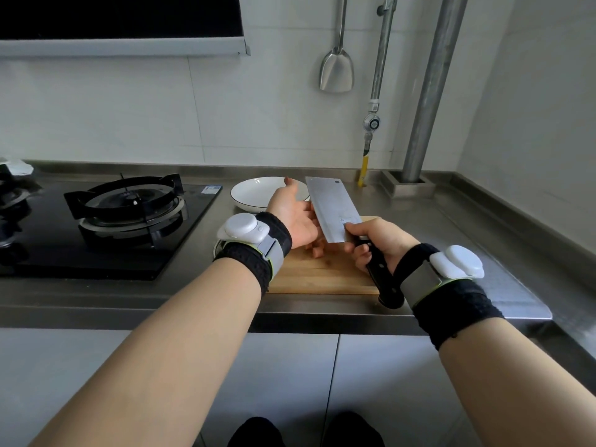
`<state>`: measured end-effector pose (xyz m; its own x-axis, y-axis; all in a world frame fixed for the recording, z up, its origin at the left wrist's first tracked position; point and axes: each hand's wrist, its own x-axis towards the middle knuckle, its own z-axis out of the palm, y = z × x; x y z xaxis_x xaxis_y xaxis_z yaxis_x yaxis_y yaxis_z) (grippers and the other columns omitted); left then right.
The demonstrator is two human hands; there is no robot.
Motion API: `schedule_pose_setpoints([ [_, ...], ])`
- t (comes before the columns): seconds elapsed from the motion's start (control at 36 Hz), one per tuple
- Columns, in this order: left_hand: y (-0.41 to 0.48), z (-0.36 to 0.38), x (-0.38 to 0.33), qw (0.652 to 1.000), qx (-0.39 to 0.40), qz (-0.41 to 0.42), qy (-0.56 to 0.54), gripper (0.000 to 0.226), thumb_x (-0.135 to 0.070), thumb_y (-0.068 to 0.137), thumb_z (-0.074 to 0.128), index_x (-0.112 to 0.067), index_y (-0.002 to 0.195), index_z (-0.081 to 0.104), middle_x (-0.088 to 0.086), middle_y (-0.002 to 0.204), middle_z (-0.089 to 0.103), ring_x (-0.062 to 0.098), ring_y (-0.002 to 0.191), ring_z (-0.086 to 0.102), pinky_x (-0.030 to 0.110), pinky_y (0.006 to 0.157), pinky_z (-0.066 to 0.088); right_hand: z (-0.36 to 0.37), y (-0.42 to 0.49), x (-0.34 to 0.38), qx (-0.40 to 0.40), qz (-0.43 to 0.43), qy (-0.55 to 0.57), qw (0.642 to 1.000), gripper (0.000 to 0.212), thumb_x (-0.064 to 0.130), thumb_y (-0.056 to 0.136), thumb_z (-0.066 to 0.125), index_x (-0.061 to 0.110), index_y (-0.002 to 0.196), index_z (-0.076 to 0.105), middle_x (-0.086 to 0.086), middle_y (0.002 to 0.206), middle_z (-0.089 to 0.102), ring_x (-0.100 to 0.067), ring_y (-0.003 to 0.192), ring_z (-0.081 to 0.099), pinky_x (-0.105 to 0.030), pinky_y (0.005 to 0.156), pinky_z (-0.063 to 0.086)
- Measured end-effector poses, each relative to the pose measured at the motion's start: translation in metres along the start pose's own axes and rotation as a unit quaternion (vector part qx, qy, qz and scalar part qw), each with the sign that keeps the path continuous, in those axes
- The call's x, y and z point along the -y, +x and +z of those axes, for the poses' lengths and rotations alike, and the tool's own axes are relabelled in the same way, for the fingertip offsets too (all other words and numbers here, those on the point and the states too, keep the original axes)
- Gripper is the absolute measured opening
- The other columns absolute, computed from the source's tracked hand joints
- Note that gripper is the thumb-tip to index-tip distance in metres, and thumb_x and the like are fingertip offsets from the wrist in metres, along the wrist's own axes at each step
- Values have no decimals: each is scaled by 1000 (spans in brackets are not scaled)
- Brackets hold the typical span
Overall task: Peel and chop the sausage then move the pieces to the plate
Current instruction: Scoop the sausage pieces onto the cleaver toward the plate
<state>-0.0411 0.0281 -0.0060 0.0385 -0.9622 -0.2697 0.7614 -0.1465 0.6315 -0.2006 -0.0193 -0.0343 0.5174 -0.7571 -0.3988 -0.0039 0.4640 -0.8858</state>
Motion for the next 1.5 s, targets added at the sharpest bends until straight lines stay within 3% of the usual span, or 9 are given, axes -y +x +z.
schedule_pose_setpoints([
  [0.14,3,1,2,1000,-17,14,-1,72,-60,97,36,4,128,50,16,115,60,31,94,62,43,80,52,0,-1,-2,1,-4,-4,1000,20,20,101,53,6,114,52,-10,62,56,-7,35,38,-16,32,32],
  [0.22,7,-1,1,999,-34,20,-10,60,-53,99,39,0,124,53,7,86,51,20,71,51,33,83,50,0,-2,-2,-4,-7,3,1000,19,20,101,53,5,113,52,-10,62,56,-7,35,39,-15,32,32],
  [0.36,7,-10,-6,997,-49,48,18,30,-14,100,46,4,121,53,11,76,55,20,58,42,34,69,52,0,-3,-2,-10,-13,27,999,16,19,101,54,5,108,52,-10,60,57,-7,36,39,-16,33,33],
  [0.44,6,-19,-14,989,-81,81,92,21,9,93,46,4,110,57,10,70,51,16,57,45,38,84,55,1,-6,-2,-16,-13,36,999,16,19,101,54,4,108,52,-10,60,56,-7,37,39,-16,33,34],
  [0.58,10,-38,-18,897,-185,222,334,33,14,92,36,-1,93,65,16,91,61,22,76,62,28,75,57,5,-10,-3,-29,-23,27,999,15,17,101,53,3,106,52,-10,59,56,-7,37,40,-15,34,33],
  [0.72,4,-61,-4,797,-142,265,523,40,14,90,35,-7,98,68,10,109,63,22,98,64,27,53,59,5,-10,-4,-36,-30,27,999,15,16,101,54,2,106,53,-11,59,57,-7,37,41,-16,33,34],
  [0.86,0,-64,1,748,-128,276,590,39,5,96,34,-12,103,68,7,103,64,19,72,67,8,49,46,6,-11,-3,-40,-30,27,998,15,16,101,55,1,104,53,-12,58,57,-8,37,40,-16,34,34],
  [1.33,2,-70,2,742,-118,284,596,26,-6,99,45,-21,100,66,6,94,67,16,65,66,23,70,55,7,-12,-5,-46,-30,28,998,16,16,101,54,1,106,53,-12,60,57,-7,36,41,-16,33,34],
  [1.5,2,-68,1,807,-117,285,504,31,-1,100,37,-11,98,66,17,112,64,23,65,59,24,54,56,7,-12,-4,-46,-31,27,998,16,16,101,54,0,105,52,-13,58,59,-8,37,42,-16,34,35],
])
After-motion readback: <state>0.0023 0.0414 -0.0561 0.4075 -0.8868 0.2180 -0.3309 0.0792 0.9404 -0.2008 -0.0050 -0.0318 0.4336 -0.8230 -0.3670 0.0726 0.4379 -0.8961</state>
